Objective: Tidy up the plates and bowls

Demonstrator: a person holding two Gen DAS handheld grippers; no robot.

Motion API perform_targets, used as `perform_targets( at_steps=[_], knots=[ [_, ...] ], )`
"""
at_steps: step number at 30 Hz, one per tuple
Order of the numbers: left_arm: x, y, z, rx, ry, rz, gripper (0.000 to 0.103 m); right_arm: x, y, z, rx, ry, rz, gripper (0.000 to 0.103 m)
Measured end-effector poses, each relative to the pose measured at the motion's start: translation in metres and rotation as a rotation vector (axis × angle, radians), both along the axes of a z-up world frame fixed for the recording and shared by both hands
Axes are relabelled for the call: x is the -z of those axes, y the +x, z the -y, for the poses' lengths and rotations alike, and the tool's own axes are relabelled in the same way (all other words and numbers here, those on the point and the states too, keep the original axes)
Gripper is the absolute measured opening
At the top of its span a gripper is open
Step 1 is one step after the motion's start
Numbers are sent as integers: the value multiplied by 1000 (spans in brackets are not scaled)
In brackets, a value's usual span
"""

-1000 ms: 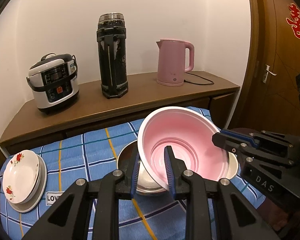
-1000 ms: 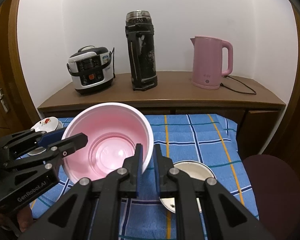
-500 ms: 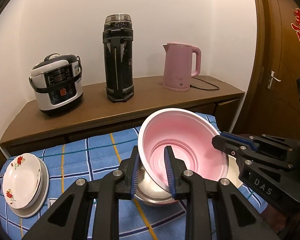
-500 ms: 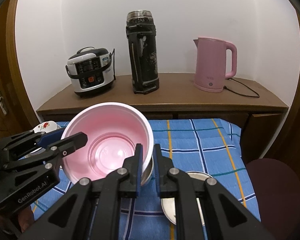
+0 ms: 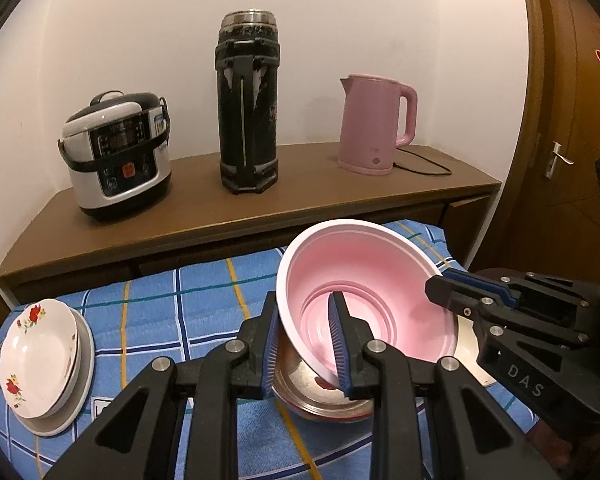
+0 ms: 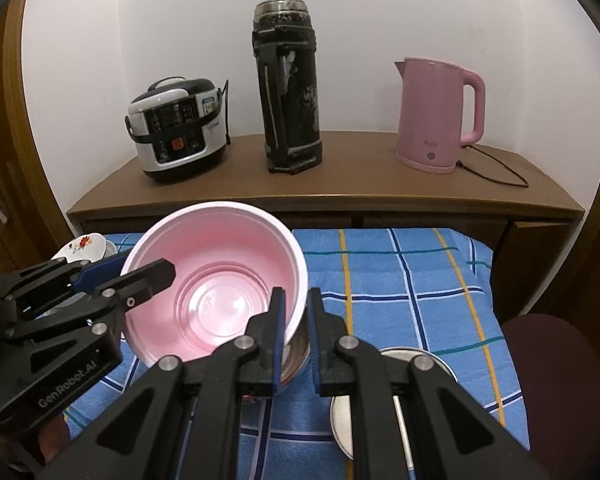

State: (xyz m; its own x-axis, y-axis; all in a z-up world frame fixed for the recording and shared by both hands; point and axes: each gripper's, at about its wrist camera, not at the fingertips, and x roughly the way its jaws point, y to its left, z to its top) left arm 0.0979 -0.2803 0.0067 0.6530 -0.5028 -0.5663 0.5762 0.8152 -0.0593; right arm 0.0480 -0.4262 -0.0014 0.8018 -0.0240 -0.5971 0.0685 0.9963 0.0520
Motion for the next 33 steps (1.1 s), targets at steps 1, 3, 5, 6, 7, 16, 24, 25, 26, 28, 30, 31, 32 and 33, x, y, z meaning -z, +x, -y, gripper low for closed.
perform_targets(
  at_steps=[1, 3, 5, 6, 7, 16, 24, 25, 26, 28, 30, 31, 32, 33],
  knots=[
    [1, 1, 0, 0, 1, -4, 26, 1, 1, 0, 1, 0, -3, 11],
    [4, 3, 0, 0, 4, -9, 26, 3, 4, 0, 2, -2, -9, 11],
    [6, 4, 1, 0, 7, -13, 26, 4, 5, 0, 2, -4, -15, 11],
    [6, 5, 1, -1, 8, -15, 26, 5, 7, 0, 2, -4, -19, 11],
    [7, 6, 2, -1, 8, -19, 26, 6, 8, -1, 2, -5, -22, 11],
    [15, 13, 3, -2, 22, -44, 26, 12, 14, 0, 2, -12, -43, 11],
    [23, 19, 4, -5, 27, -69, 26, 18, 18, 0, 0, -17, -62, 12],
    [24, 20, 4, -5, 27, -71, 26, 18, 18, 0, 0, -18, -65, 12],
    [24, 20, 4, -5, 28, -73, 26, 19, 19, 0, 0, -19, -68, 12],
    [25, 20, 5, -5, 30, -75, 26, 21, 20, 0, 0, -20, -72, 12],
    [25, 20, 6, -3, 32, -76, 26, 21, 21, 0, 1, -20, -76, 12],
    [26, 20, 6, -4, 33, -78, 26, 22, 21, 0, 1, -20, -77, 12],
    [27, 21, 6, -4, 36, -80, 26, 22, 22, 0, 2, -21, -78, 12],
    [28, 21, 7, -4, 38, -82, 26, 22, 22, 0, 1, -21, -79, 12]
  ],
)
